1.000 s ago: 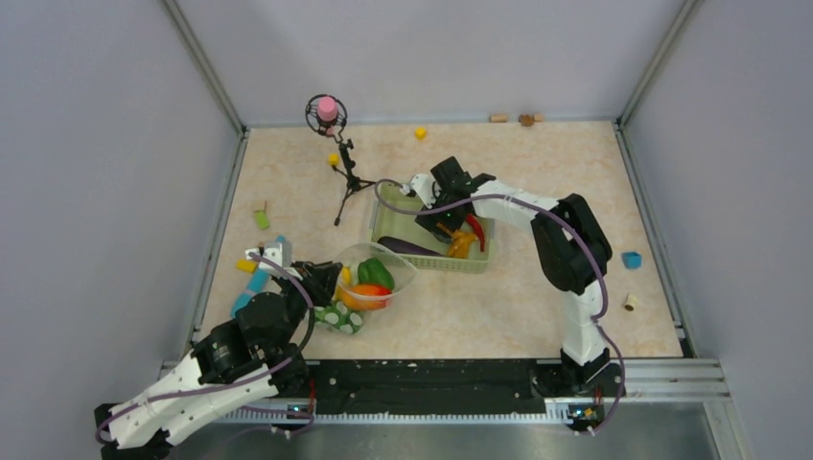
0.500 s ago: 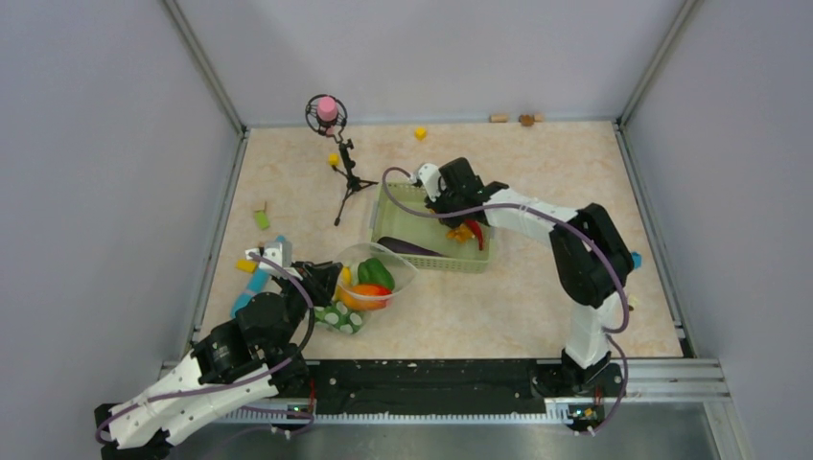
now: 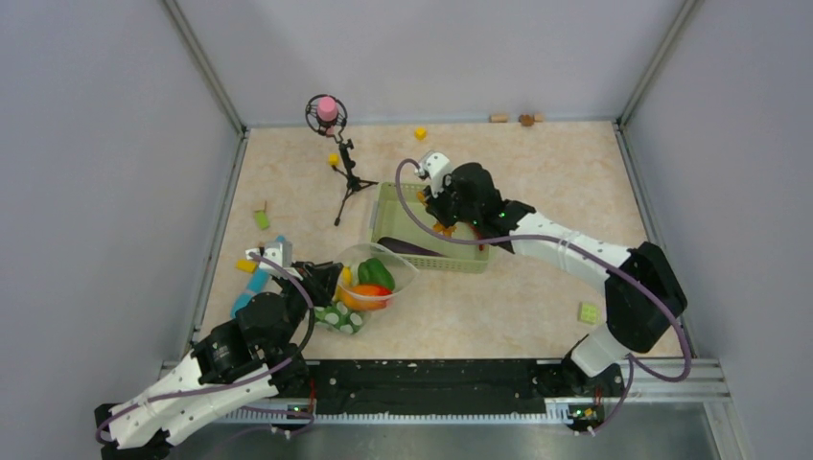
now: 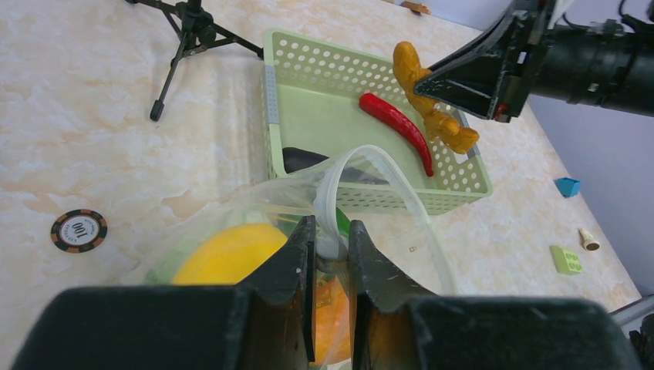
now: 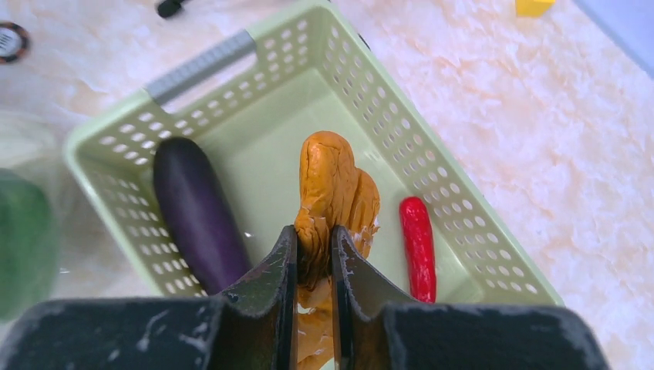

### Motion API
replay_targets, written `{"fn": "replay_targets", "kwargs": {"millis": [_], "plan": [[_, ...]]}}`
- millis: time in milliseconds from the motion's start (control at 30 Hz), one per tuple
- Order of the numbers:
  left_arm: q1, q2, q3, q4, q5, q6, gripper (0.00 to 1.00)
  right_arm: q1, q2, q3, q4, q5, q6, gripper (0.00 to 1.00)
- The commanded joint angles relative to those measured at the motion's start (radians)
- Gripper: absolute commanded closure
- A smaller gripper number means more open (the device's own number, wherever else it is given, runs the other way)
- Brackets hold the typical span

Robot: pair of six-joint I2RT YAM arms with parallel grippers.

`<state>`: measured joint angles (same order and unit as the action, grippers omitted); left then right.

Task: Place the food in the zip-top bag and seal the zipper
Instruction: Pick up the fake vegetable from the bin, then place the fake vegetable in the zipper food storage bag.

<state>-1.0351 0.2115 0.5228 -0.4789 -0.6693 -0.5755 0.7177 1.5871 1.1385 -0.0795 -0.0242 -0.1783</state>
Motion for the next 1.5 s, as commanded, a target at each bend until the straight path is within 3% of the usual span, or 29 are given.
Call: {"fn": "replay_targets", "kwargs": {"millis": [0, 233, 567, 900, 1200, 1467], "plan": [[0.002, -0.013, -0.001, 0.051, 0.014, -0.009, 1.0, 0.023, -0.138, -0.042, 0.148, -0.072, 0.074, 1.0], [0.003, -0.017, -0.001, 0.055, 0.028, -0.009, 1.0, 0.051, -0.288, -0.16, 0.337, -0.576, 0.153, 1.0], [0.002, -0.011, 0.003, 0.066, 0.07, 0.001, 1.0, 0.225, -0.276, -0.137, 0.323, -0.809, 0.008, 0.98], [0.002, -0.022, 0.013, 0.081, 0.178, 0.017, 1.0, 0.248, -0.135, -0.082, 0.211, -0.824, -0.137, 0.98], [0.002, -0.024, 0.015, 0.099, 0.244, 0.038, 1.0, 0.26, -0.029, -0.057, 0.218, -0.572, -0.115, 0.98], [0.002, -0.026, 0.018, 0.123, 0.312, 0.058, 1.0, 0.341, 0.054, -0.031, 0.142, -0.281, -0.146, 0.96]]}}
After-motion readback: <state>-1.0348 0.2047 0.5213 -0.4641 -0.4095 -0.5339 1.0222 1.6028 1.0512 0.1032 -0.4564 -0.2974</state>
